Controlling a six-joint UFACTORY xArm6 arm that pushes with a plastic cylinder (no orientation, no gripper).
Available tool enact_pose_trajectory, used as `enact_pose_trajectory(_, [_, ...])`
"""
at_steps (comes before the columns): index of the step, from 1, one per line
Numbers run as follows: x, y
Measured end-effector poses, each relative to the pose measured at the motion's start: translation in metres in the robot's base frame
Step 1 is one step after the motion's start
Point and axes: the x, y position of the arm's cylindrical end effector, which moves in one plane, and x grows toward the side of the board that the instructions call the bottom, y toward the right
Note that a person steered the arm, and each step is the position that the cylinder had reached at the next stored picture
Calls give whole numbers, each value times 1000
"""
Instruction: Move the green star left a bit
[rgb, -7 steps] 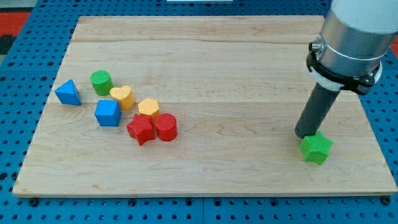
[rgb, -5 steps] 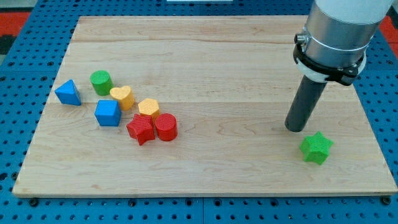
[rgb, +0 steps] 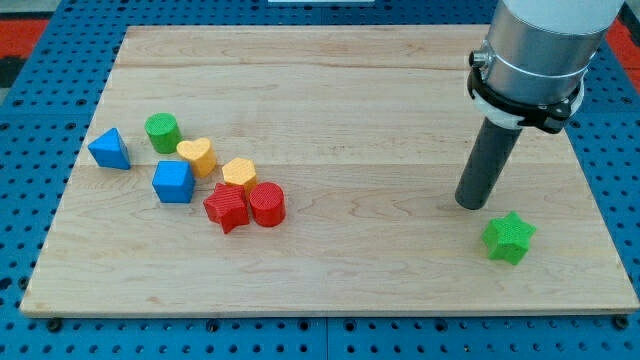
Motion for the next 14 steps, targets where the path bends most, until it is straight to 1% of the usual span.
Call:
enact_pose_trajectory(11, [1,-2])
enact_pose_trajectory(12, [1,58])
enact_pose_trajectory(13, [36,80])
enact_pose_trajectory(14, [59,30])
